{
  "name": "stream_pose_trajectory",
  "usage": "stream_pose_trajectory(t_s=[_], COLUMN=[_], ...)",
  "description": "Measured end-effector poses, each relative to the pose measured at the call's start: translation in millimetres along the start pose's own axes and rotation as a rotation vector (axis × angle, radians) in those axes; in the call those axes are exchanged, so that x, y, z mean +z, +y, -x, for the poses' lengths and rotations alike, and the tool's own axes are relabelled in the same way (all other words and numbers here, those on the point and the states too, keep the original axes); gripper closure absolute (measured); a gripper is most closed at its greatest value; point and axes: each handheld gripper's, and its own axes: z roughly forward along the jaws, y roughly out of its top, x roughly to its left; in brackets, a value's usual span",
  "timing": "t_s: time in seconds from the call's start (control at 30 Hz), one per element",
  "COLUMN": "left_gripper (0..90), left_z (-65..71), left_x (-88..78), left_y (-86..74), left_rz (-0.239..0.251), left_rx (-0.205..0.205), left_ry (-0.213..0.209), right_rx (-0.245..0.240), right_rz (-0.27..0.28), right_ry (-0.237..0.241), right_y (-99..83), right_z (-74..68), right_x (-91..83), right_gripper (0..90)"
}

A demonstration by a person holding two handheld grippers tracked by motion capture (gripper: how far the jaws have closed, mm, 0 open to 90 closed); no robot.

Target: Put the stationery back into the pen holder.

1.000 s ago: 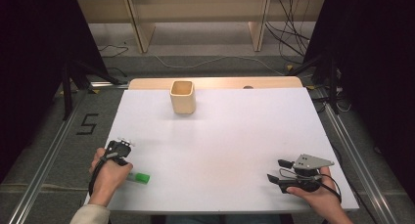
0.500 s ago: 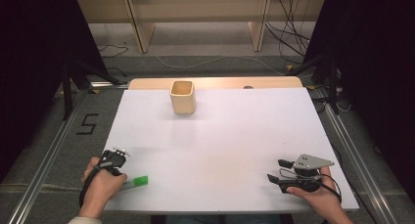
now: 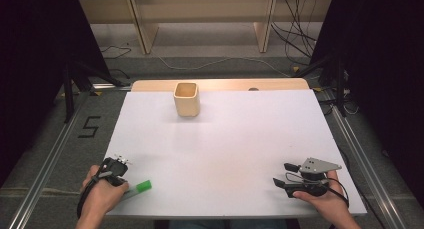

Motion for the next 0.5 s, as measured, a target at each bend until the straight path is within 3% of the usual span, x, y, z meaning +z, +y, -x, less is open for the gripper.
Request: stream_pose_trajectory(t_s=[0.07, 0.2, 0.3, 0.33, 0.5], left_gripper=[80.6, 63.8, 52.4, 44.4, 32.7], left_z=[-1.4, -8.2, -13.4, -14.3, -17.4], left_x=[-2.1, -8.2, -12.8, -13.8, -19.4], left_y=[0.4, 0.5, 0.2, -0.3, -2.9], left_rz=[0.023, 0.104, 0.167, 0.169, 0.153], left_rx=[0.001, 0.073, 0.182, 0.198, 0.330], left_ry=[-0.002, -0.030, -0.079, -0.100, -0.167], right_rx=[0.000, -0.002, 0.002, -0.004, -0.007], right_rz=[-0.001, 0.002, 0.002, -0.003, -0.004], right_ry=[-0.001, -0.007, -0.003, -0.001, -0.006], right_y=[0.1, 0.1, 0.2, 0.3, 0.4], right_z=[-0.1, 0.3, -0.2, 0.0, 0.1], right_x=[-0.1, 0.0, 0.0, 0.0, 0.0], right_gripper=[30.1, 30.1, 30.1, 30.1, 30.0])
